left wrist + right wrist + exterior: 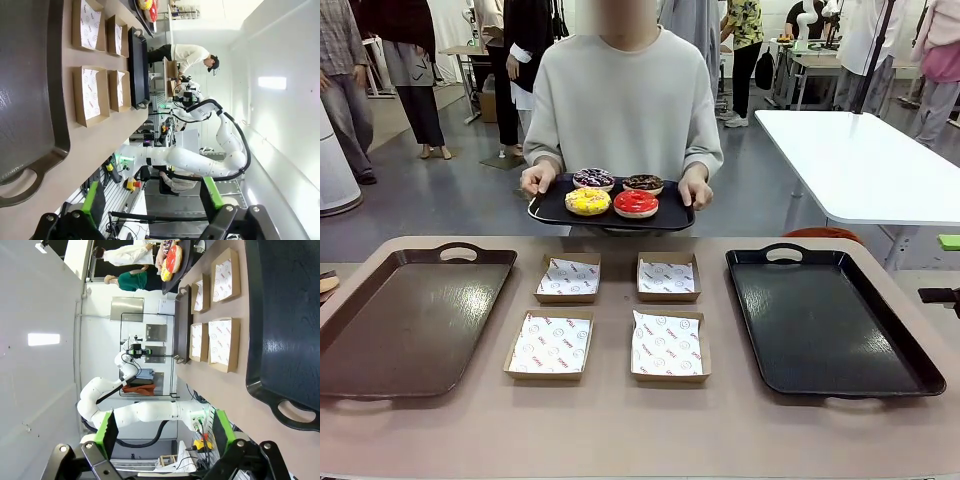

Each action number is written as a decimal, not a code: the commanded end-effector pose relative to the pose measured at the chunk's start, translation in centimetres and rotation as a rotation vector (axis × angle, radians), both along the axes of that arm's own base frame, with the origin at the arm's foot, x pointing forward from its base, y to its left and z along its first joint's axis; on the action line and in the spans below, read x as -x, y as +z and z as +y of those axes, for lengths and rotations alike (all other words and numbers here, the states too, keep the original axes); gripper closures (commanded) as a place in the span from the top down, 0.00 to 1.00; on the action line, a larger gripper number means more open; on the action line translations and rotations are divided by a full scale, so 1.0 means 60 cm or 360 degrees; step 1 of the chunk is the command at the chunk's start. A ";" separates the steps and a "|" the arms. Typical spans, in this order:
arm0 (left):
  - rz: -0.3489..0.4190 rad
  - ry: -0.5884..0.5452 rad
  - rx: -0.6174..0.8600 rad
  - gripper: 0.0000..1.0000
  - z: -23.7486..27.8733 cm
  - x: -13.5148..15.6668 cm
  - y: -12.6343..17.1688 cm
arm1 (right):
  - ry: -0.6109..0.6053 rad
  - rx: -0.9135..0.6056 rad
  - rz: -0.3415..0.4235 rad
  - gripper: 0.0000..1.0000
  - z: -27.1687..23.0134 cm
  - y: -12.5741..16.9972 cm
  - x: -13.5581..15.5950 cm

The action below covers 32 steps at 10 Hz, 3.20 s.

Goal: Individually package the donuts and arrange them on the tray.
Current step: Pick up one Paper togo box.

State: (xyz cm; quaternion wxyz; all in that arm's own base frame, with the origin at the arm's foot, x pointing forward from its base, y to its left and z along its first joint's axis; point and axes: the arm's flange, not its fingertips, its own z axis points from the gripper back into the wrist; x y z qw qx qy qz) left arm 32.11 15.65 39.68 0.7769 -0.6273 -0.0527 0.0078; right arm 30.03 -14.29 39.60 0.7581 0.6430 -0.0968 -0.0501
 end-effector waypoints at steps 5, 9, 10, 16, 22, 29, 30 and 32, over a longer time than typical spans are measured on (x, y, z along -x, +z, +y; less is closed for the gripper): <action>-0.0006 0.0004 0.0021 1.00 0.001 0.003 0.000 | 0.0001 -0.0005 0.0000 1.00 0.000 0.000 0.001; -0.0006 0.0004 0.0021 1.00 0.001 0.003 0.000 | 0.0001 -0.0005 0.0000 1.00 0.000 0.000 0.001; -0.0006 0.0004 0.0021 1.00 0.001 0.003 0.000 | 0.0001 -0.0005 0.0000 1.00 0.000 0.000 0.001; 0.0000 -0.0001 -0.0001 1.00 -0.001 0.000 0.000 | 0.0001 -0.0005 0.0000 1.00 0.000 0.000 0.001; 0.0087 -0.0149 -0.1118 1.00 -0.290 -0.094 0.187 | 0.0001 -0.0005 0.0000 1.00 0.000 0.000 0.001; -0.0037 -0.0040 -0.1812 1.00 -0.561 -0.125 0.021 | 0.0001 -0.0005 0.0000 1.00 0.000 0.000 0.001; -0.0034 -0.0043 -0.1848 1.00 -0.571 -0.129 -0.004 | 0.0001 -0.0005 0.0000 1.00 0.000 0.000 0.001; -0.0048 -0.0078 -0.1905 1.00 -0.591 -0.136 -0.045 | 0.0001 -0.0005 0.0000 1.00 0.000 0.000 0.001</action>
